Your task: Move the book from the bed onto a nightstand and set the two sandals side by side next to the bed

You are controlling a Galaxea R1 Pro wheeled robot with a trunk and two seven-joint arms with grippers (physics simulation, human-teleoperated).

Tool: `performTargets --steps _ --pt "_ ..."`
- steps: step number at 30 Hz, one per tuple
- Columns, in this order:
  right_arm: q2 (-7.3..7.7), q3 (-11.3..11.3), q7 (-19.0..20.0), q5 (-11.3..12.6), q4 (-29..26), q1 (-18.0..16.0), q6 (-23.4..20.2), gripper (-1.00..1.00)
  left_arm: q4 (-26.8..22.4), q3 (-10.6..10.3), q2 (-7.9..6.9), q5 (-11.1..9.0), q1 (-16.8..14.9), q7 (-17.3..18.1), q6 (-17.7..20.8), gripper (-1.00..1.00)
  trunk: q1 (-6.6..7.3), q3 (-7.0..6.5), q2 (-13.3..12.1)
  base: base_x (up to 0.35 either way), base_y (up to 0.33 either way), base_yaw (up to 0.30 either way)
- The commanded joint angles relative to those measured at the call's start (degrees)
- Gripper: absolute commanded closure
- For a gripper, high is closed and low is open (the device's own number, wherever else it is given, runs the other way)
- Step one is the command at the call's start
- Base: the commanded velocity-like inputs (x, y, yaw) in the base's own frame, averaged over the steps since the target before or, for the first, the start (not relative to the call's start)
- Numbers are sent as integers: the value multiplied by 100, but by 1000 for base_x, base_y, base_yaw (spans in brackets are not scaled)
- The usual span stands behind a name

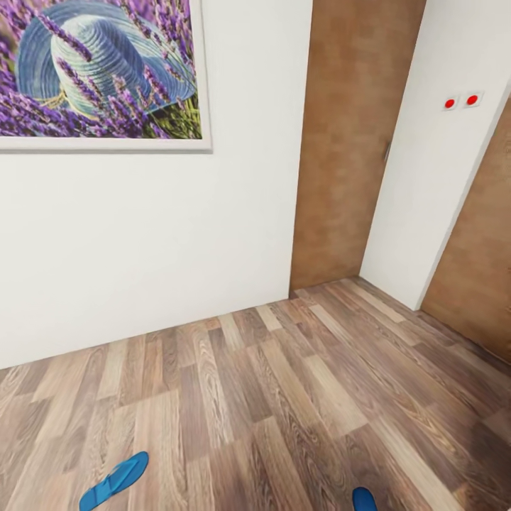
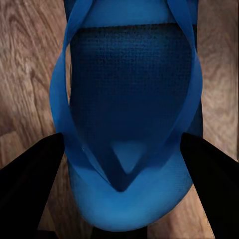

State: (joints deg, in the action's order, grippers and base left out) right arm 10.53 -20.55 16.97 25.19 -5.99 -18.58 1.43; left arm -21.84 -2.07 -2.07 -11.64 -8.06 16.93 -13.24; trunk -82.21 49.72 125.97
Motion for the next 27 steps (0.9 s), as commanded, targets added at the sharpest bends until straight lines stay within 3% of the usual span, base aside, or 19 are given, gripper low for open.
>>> performTargets --steps 1,27 --pt "2 -45 17 56 6 -5 15 100 4 -22 -4 -58 -2 21 -11 -100 -2 5 2 332 0 -228" --pt "2 -45 17 56 6 -5 15 100 4 -22 -4 -58 -2 13 -11 -100 -2 5 2 328 -61 -40"
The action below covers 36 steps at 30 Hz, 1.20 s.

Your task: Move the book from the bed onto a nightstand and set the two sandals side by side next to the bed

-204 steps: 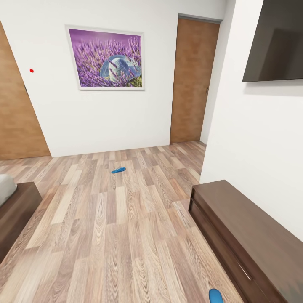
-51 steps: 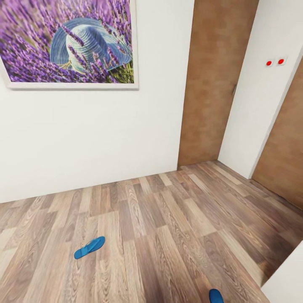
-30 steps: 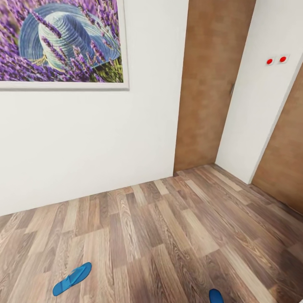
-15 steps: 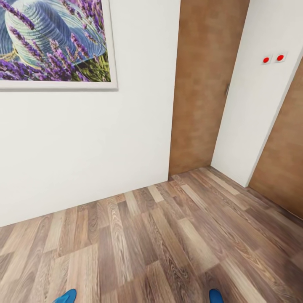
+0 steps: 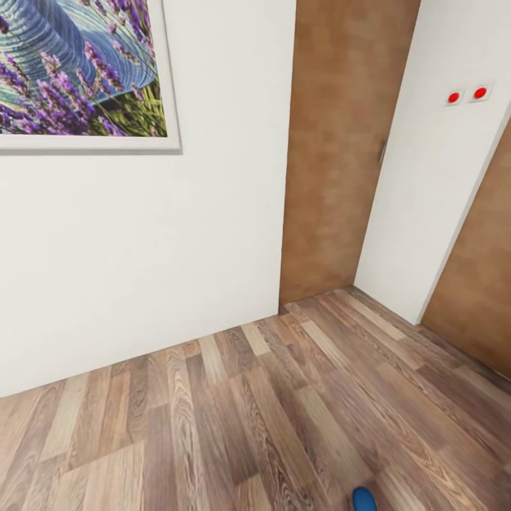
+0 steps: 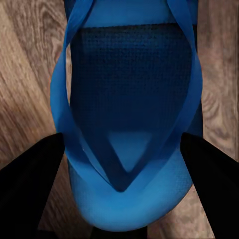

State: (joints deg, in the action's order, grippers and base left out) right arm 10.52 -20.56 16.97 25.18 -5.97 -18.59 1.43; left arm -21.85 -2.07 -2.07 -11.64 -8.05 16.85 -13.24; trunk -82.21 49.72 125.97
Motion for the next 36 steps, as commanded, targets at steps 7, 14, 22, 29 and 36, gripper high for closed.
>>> performTargets --steps 7,14,22,29,36 --pt "2 -45 17 57 5 -4 15 100 6 -22 -4 -57 -3 20 -12 -100 -2 5 2 322 -93 0" --pt "2 -45 17 57 5 -4 15 100 6 -22 -4 -57 -3 20 -12 -100 -2 5 2 319 -100 0" --pt "2 -45 17 57 4 -4 15 100 6 -22 -4 -57 -3 20 -12 -100 -2 5 2 316 -106 0" --pt "2 -45 24 57 7 -4 15 100 6 -22 -4 -57 -3 20 -12 -100 -2 5 2 311 -112 0" --pt "2 -45 26 60 7 -4 15 100 6 -22 -4 -57 -3 20 -12 -100 -2 5 2 310 -113 73"
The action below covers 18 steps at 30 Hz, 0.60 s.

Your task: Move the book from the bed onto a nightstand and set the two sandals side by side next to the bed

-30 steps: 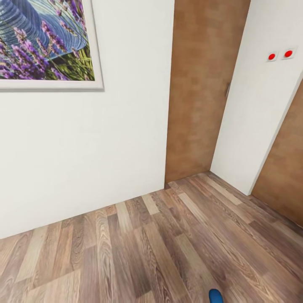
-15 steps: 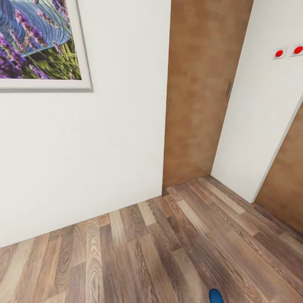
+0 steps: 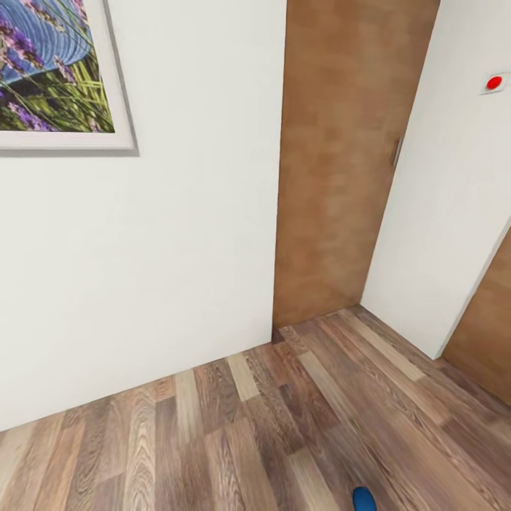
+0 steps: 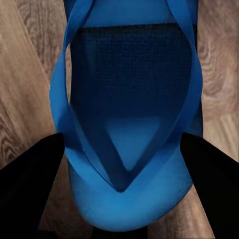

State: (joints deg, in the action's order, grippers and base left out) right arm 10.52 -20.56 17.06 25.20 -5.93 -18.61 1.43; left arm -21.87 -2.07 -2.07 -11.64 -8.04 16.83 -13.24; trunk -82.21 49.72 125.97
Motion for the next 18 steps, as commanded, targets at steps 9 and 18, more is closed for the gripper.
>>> performTargets --steps 9,18 --pt "3 -45 17 55 2 -2 15 100 7 -22 -3 -57 -5 22 -12 -100 -2 5 2 281 -96 207" --pt "3 -45 17 60 3 -2 16 100 7 -22 -3 -56 -5 22 -20 -100 -2 5 2 30 -8 45"
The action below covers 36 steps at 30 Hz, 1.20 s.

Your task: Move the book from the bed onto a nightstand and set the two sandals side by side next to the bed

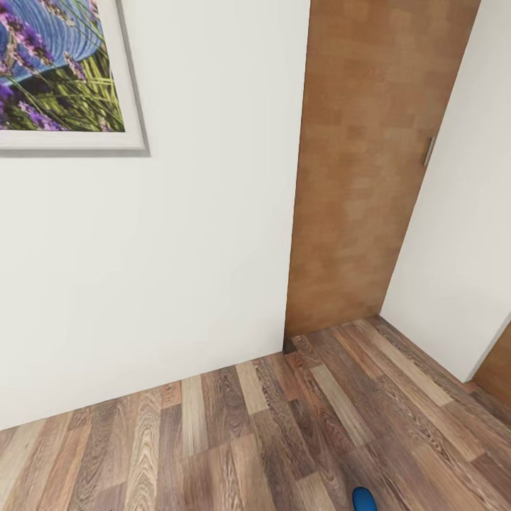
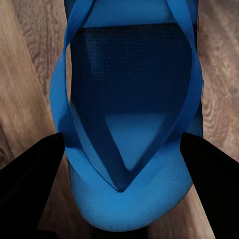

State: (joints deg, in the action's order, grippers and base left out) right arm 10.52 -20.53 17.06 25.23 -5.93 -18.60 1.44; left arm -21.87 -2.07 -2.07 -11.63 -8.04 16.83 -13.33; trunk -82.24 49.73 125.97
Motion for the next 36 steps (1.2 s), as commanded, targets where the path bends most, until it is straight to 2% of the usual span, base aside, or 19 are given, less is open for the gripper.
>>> performTargets --steps 1,12,18,36 --pt "3 -46 17 57 2 -3 15 100 8 -22 -3 -58 -4 22 -12 -100 1 5 2 2 0 191" --pt "3 -48 17 60 3 -3 16 100 8 -22 -3 -59 -4 22 -12 -100 1 5 2 4 0 267" --pt "3 -48 17 54 4 -3 14 100 8 -22 -3 -59 -4 22 -8 -100 1 5 2 234 0 266" --pt "3 -48 24 61 4 -3 14 100 8 -22 -3 -59 -4 22 -5 -100 1 12 2 300 0 35"
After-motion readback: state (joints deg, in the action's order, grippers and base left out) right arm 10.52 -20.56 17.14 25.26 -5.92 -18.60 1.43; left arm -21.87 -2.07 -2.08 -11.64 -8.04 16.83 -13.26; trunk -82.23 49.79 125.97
